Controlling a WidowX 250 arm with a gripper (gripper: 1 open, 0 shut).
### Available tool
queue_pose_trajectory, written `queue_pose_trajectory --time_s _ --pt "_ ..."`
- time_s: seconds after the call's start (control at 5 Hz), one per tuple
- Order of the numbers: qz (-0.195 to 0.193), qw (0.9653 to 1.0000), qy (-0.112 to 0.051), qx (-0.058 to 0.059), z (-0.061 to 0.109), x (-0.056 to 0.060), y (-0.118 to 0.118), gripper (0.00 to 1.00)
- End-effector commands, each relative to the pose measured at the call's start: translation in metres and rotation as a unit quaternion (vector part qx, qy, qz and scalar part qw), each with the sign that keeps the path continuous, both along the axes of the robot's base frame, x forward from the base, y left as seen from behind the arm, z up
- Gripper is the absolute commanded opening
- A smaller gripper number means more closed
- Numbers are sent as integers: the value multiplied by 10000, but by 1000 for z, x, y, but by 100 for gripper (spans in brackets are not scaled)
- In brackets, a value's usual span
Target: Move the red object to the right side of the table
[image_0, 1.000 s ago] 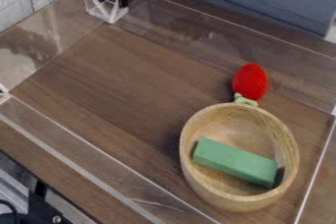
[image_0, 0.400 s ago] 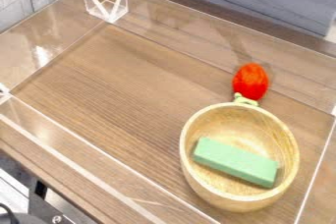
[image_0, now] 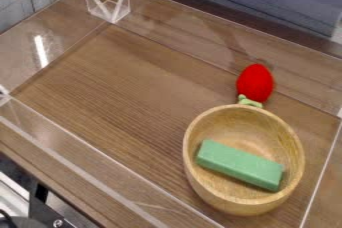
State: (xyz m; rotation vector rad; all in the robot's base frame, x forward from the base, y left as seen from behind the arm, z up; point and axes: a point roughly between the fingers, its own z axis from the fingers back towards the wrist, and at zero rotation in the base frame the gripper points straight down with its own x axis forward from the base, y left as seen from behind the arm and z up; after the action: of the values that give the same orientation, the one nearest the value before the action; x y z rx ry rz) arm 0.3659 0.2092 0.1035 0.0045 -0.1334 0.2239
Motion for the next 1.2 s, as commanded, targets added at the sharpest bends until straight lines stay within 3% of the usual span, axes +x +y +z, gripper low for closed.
queue_pose_trajectory --time_s 0.0,0.2,0.6,1.0 --pt "151 9992 -365 97 16 2 1 100" --pt "242 9989 -406 73 6 -2 -2 100" --pt "740 9962 -442 131 2 7 -5 100" --pt "903 9949 -421 178 -25 6 -3 100"
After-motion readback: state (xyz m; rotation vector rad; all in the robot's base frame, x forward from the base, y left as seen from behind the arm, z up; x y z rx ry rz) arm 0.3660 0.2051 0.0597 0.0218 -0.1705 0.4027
